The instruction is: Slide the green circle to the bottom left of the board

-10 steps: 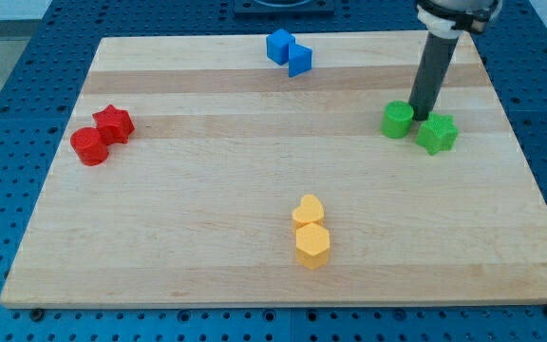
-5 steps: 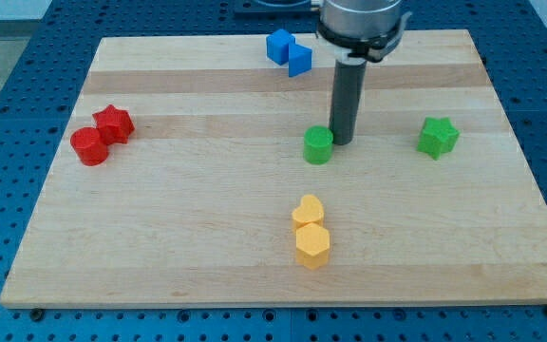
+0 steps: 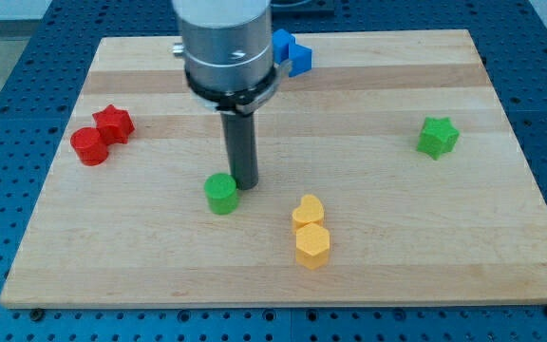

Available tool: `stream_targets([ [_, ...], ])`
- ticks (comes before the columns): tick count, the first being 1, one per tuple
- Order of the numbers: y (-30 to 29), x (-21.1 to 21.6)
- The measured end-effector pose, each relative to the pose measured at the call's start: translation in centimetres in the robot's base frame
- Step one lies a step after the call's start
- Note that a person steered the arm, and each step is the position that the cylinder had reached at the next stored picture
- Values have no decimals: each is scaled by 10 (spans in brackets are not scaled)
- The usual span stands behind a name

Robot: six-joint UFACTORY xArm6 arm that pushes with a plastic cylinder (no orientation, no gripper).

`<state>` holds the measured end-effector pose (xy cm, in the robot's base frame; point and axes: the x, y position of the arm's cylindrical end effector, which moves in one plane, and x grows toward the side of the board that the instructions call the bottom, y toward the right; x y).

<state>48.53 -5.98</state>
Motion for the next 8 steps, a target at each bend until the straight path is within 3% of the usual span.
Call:
stream_targets([
  [5,-51,76],
  [8,-99,85],
])
